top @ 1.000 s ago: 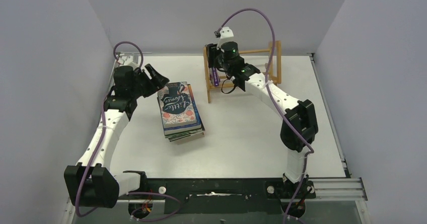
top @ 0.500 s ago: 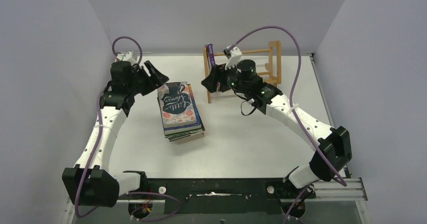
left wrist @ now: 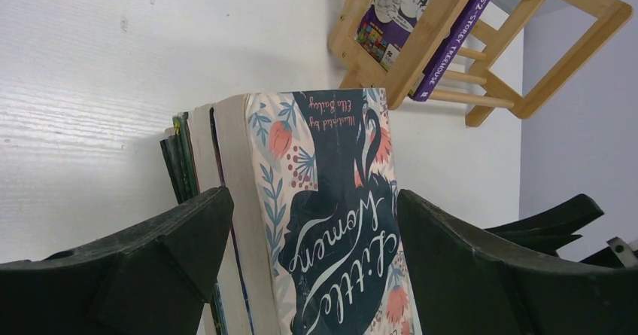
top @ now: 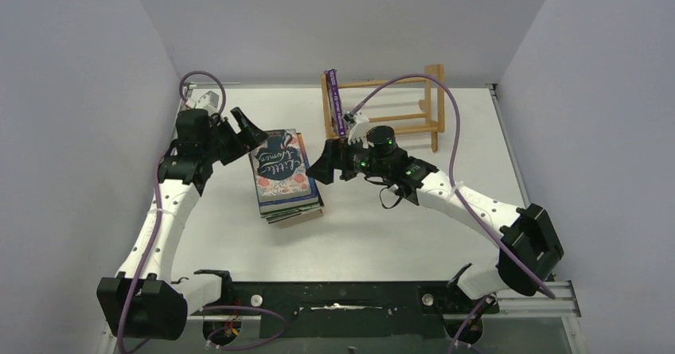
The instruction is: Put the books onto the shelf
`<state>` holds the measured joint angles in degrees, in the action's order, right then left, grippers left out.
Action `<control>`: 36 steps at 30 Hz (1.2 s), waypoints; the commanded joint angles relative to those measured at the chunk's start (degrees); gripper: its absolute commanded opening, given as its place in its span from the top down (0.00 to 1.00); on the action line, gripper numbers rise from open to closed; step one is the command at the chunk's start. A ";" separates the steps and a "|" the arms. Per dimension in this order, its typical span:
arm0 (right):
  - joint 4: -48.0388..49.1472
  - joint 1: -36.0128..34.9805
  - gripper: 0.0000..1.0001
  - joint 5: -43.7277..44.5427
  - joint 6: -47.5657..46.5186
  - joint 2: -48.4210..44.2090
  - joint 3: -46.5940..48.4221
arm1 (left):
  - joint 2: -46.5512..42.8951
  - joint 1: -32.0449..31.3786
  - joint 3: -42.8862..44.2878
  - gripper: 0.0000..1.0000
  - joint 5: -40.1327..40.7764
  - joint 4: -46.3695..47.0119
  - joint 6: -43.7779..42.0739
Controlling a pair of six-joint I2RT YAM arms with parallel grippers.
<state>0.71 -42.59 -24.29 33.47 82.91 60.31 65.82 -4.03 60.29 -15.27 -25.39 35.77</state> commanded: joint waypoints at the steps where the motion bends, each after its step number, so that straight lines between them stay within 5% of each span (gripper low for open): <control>1: 9.17 -0.15 0.02 -2.16 1.37 -4.08 -0.44 | -1.93 -0.22 -0.17 0.19 -1.39 0.91 -0.77; 9: 29.54 5.03 0.02 -22.08 20.80 2.56 -1.67 | -3.20 -0.12 -0.88 0.19 -9.00 7.47 1.73; 15: 17.66 3.50 0.02 -14.77 11.76 2.01 3.74 | -4.62 0.31 -3.38 0.19 -9.96 13.81 9.18; 23: 18.61 6.76 0.02 -18.42 7.27 -0.39 2.93 | -2.52 1.64 -8.43 0.19 -18.72 24.60 17.45; 29: 4.77 9.79 0.02 -17.23 5.10 2.56 7.58 | -0.43 1.66 -3.73 0.18 -10.39 12.72 12.58; 36: 2.18 10.34 0.00 -16.07 7.12 5.68 6.37 | 0.85 1.58 0.07 0.22 -6.44 4.97 7.95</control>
<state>4.86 -32.27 -40.88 40.03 86.59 65.36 66.30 -2.57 56.31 -23.73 -17.56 47.35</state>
